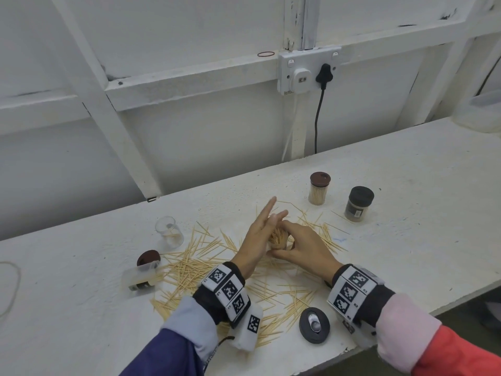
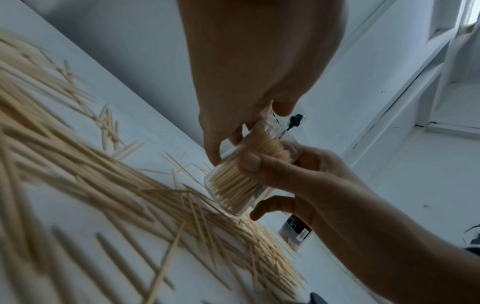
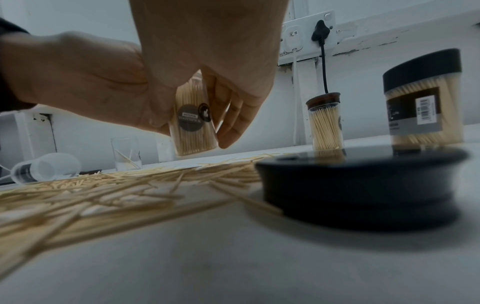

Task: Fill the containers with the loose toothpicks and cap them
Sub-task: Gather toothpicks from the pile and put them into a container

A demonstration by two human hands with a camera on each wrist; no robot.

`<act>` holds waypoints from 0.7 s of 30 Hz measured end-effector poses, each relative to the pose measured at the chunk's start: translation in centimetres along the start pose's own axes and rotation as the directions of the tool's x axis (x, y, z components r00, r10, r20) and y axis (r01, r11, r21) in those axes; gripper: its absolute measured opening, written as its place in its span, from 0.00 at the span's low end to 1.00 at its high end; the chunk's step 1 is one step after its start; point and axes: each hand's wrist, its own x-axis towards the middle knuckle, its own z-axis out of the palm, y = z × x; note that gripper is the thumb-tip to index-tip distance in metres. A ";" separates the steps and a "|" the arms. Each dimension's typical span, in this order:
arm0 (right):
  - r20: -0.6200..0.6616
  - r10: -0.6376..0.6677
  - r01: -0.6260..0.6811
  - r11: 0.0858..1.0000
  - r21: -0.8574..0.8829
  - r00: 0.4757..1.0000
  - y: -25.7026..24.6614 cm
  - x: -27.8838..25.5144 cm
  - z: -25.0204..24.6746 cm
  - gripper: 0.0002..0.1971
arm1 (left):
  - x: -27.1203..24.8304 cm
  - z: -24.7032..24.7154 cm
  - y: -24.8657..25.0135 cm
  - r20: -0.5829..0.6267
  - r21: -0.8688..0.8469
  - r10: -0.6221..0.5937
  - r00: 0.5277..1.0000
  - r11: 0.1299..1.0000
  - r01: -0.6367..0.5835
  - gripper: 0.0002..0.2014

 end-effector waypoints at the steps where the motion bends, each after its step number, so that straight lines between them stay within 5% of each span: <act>1: 0.006 -0.005 0.005 1.000 -0.002 1.000 0.0 0.0 0.0 0.29 | 0.1 -0.1 0.0 -0.009 -0.003 0.003 1.000 1.000 -0.003 0.23; 10: 0.047 -0.038 0.041 0.998 -0.050 0.998 -0.1 -0.1 0.2 0.18 | 0.0 -1.6 -0.6 -0.003 0.050 0.010 1.000 0.999 -0.010 0.22; 16: 0.035 -0.043 0.044 0.999 -0.031 0.998 0.1 0.0 0.3 0.22 | -0.4 -1.6 -0.9 0.024 0.163 0.035 0.999 0.986 -0.038 0.19; 21: 0.021 -0.044 0.044 0.999 -0.003 0.999 0.3 0.1 0.3 0.23 | -0.5 -1.5 -0.1 0.027 0.068 -0.021 0.999 0.997 0.019 0.14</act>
